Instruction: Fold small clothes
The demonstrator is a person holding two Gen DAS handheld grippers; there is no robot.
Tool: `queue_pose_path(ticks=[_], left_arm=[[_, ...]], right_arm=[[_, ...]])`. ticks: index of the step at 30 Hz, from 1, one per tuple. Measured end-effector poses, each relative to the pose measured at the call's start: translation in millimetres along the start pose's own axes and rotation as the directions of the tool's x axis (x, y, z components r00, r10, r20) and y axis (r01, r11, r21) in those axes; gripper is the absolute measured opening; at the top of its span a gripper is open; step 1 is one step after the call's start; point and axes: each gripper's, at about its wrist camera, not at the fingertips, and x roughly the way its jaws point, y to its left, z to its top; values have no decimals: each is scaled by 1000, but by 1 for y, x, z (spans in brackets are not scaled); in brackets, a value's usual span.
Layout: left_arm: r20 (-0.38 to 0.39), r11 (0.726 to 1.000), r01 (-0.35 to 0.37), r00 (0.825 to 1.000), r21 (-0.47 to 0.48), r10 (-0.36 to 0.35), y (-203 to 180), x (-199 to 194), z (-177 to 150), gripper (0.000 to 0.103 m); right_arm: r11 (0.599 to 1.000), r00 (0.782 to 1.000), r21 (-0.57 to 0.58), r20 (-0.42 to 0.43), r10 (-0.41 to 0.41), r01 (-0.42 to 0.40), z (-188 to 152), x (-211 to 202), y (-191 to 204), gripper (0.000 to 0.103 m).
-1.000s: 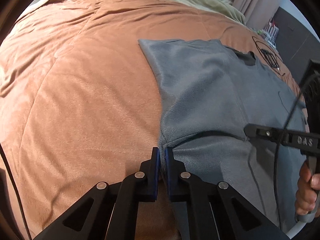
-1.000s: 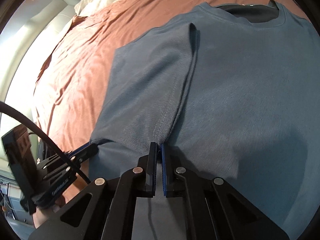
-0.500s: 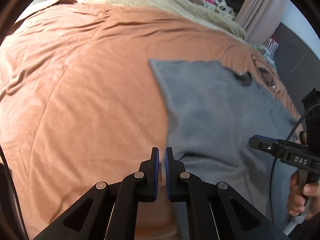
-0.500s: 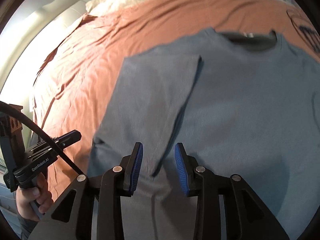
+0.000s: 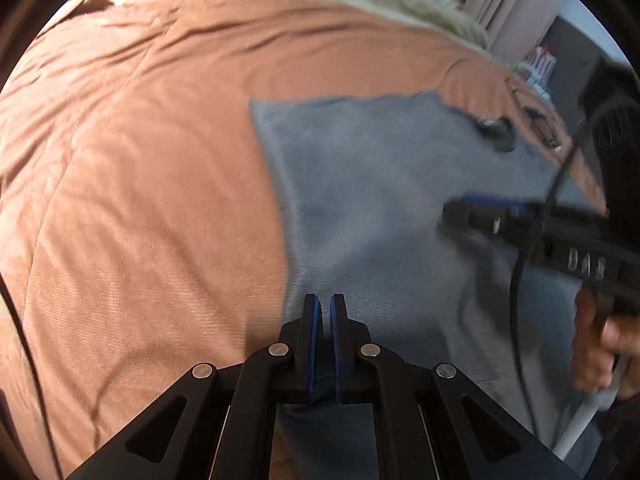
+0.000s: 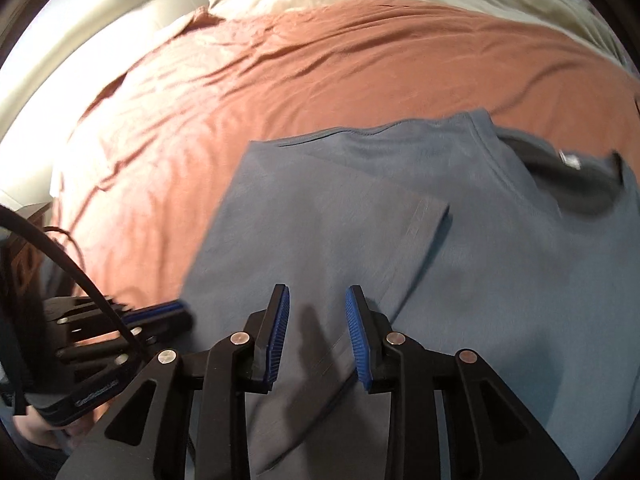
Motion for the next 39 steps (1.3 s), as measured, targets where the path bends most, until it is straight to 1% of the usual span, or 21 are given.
queue_pose_path(ticks=[2, 3, 5, 7, 12, 14, 15, 17, 18, 19, 20, 21, 22, 23, 24, 25, 27, 31, 34, 36, 39], left_arm=[[-5, 1000, 15, 1000, -18, -15, 5, 1, 2, 6], [-9, 999, 22, 1000, -29, -22, 7, 1, 3, 6], [-20, 999, 27, 999, -44, -28, 9, 1, 5, 6], [-27, 999, 15, 999, -44, -16, 7, 0, 5, 6], [-28, 999, -15, 1000, -40, 14, 1, -6, -2, 6], [-21, 999, -13, 1000, -46, 12, 0, -13, -6, 8], [-16, 999, -15, 1000, -44, 14, -1, -18, -9, 11], [2, 999, -34, 999, -34, 34, -4, -30, -13, 26], [15, 998, -48, 999, -37, 49, -7, -38, -16, 40], [35, 998, -52, 998, -44, 54, -10, -50, -20, 52], [55, 998, -48, 997, -41, 50, -15, -63, -24, 56], [67, 998, -50, 996, -32, 52, -18, -71, -26, 61], [80, 998, -66, 995, -17, 67, -26, -84, -30, 64], [94, 996, -84, 992, -3, 84, -35, -101, -34, 67], [107, 996, -86, 991, 6, 85, -42, -113, -37, 75], [125, 996, -85, 989, 16, 82, -50, -128, -42, 86], [164, 994, -102, 982, 35, 95, -67, -155, -51, 98], [218, 994, -96, 973, 61, 80, -100, -207, -74, 100], [243, 991, -105, 967, 85, 82, -120, -230, -86, 100], [272, 986, -130, 957, 105, 98, -136, -246, -97, 100], [295, 983, -116, 953, 139, 71, -158, -266, -112, 100]], right_arm=[[999, 999, -21, -29, -44, 43, 11, 19, -9, 26], [999, 999, -24, -31, -43, 42, 14, 23, -11, 23], [998, 999, -49, -22, -47, 46, 22, 28, -14, 23], [993, 996, -70, -15, -93, 92, 28, 33, -12, 23], [984, 989, -99, -6, -147, 145, 28, 35, -1, 23], [985, 990, -96, 0, -143, 142, 23, 31, 5, 25], [987, 991, -89, 3, -132, 132, 21, 27, 7, 26], [991, 994, -68, 3, -112, 112, 12, 11, 7, 26], [992, 994, -59, 8, -108, 108, 8, 2, 6, 31], [992, 994, -52, 18, -111, 112, 1, -12, 6, 45], [992, 993, -48, 26, -113, 114, -6, -25, 5, 55], [993, 993, -43, 36, -111, 112, -13, -41, 6, 71], [993, 994, -41, 44, -105, 107, -22, -63, 10, 78], [994, 994, -38, 49, -99, 101, -31, -82, 13, 79], [994, 994, -33, 56, -98, 100, -38, -98, 15, 80], [994, 992, -25, 72, -101, 103, -49, -120, 19, 83], [994, 990, 0, 91, -110, 111, -68, -156, 22, 85], [991, 983, 31, 123, -136, 133, -104, -222, 31, 85], [990, 979, 54, 151, -137, 130, -130, -265, 31, 85], [988, 974, 73, 173, -148, 138, -145, -287, 32, 85], [984, 962, 91, 212, -171, 155, -172, -324, 38, 85]])
